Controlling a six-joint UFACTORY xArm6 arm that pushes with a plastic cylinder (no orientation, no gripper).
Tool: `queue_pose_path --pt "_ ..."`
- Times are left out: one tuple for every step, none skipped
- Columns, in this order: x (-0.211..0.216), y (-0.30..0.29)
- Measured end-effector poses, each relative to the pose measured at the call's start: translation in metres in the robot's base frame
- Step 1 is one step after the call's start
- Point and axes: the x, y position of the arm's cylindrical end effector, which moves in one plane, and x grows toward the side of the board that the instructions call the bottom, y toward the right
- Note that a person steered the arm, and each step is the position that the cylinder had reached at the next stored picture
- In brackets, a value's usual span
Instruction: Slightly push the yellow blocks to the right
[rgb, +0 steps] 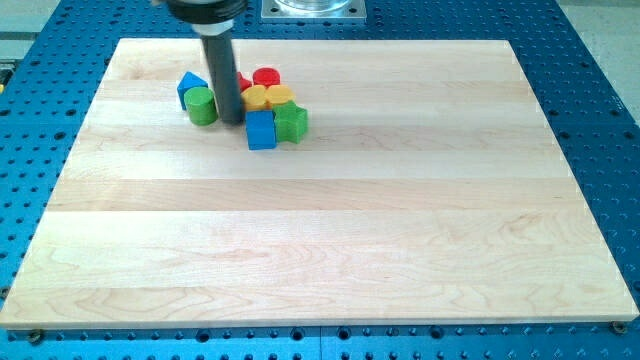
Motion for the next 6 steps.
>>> queue_pose_path --pt "-0.004 0.053" --pt "-0.006 0.074" --pt "-0.009 0.056" --pt "-0.015 0.09" --pt "-0.02 0.132" --pt "0.021 0.148"
